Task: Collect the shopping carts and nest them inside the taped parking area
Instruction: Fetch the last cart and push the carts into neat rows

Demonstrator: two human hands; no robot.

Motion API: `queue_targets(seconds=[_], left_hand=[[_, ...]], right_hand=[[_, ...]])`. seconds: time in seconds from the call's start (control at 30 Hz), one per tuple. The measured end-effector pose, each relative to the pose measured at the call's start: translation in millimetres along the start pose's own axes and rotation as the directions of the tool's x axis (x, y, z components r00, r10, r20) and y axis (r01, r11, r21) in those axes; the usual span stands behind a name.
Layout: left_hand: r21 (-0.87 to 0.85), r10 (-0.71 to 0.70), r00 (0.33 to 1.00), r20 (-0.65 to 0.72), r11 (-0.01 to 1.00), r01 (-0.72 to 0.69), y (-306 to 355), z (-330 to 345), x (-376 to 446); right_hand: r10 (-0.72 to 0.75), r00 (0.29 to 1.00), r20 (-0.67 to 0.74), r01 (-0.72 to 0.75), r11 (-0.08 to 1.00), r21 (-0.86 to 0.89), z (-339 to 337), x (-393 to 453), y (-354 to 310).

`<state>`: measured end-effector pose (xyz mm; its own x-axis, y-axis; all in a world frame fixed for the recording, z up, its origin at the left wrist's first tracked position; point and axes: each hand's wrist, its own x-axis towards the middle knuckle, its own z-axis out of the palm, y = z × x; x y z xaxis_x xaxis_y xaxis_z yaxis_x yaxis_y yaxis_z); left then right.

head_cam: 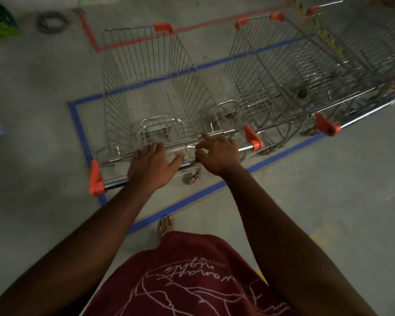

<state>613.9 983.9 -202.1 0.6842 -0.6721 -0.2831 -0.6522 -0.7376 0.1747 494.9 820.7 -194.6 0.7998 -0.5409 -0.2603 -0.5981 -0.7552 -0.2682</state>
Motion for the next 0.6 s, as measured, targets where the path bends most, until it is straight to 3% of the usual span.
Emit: queue_targets(seconds=[0.6], left_hand=[[-0.026,-0.171,0.984,-0.056,0.985,0.170,150,2,14]], right_hand=[[-0.238,0.971,0.034,0.240,0.953,-0.185,-62,24,132]])
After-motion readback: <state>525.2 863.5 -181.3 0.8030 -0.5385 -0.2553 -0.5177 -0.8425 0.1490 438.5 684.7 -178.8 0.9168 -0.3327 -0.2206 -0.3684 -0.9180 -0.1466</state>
